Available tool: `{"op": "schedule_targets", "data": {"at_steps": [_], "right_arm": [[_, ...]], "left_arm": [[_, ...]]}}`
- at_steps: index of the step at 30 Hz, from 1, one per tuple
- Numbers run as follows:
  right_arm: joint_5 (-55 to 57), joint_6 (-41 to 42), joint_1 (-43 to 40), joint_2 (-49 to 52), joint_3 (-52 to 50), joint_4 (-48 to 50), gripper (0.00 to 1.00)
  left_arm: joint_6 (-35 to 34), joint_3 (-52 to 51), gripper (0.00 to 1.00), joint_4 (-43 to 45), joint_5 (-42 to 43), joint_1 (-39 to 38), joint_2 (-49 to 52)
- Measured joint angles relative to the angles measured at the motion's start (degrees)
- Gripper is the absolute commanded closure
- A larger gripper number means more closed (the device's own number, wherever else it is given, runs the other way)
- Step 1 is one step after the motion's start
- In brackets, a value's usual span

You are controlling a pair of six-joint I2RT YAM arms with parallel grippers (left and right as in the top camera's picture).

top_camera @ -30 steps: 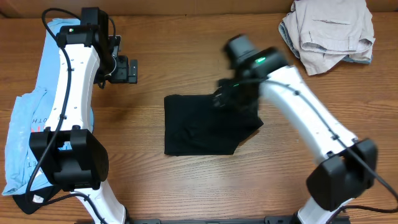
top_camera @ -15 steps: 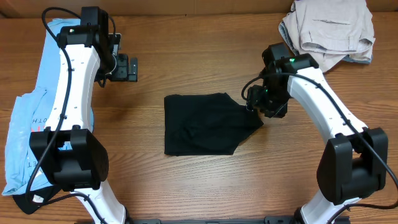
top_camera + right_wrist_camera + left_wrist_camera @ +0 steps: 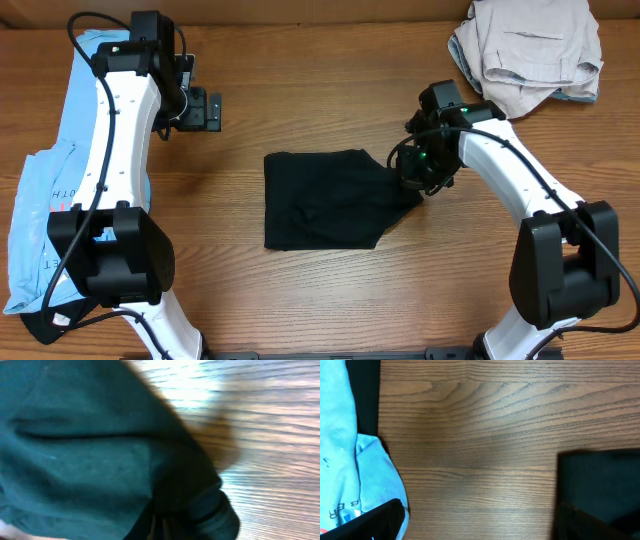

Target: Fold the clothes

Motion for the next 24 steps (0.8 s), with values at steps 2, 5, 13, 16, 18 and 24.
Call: {"op": "schedule_targets", "data": {"at_steps": [2, 5, 13, 16, 18, 24], "right_arm": [[-0.3, -0.2, 1.2, 0.0, 1.2, -0.3, 0.96], [-0.6, -0.2, 3.9, 0.0, 5.6, 0.6, 0.96], [-0.5, 3.6, 13.2, 0.0, 12.5, 12.8, 0.96], [-0.4, 5.5, 16.2, 0.6, 12.5, 16.3, 0.96], [-0.3, 6.4, 17.5, 1.5, 12.5, 18.7, 0.96], [-0.3, 8.9, 21.0, 7.5, 12.5, 26.8, 0.77]], "left_arm": [[0.0, 0.0, 0.00, 0.0, 0.0, 0.0, 0.0], [0.0, 0.0, 0.00, 0.0, 0.0, 0.0, 0.0], [0.0, 0.0, 0.00, 0.0, 0.3, 0.0, 0.0], [0.0, 0.0, 0.00, 0.0, 0.3, 0.0, 0.0], [0.0, 0.0, 0.00, 0.1, 0.3, 0.0, 0.0], [0.0, 0.0, 0.00, 0.3, 0.7, 0.0, 0.0]]}}
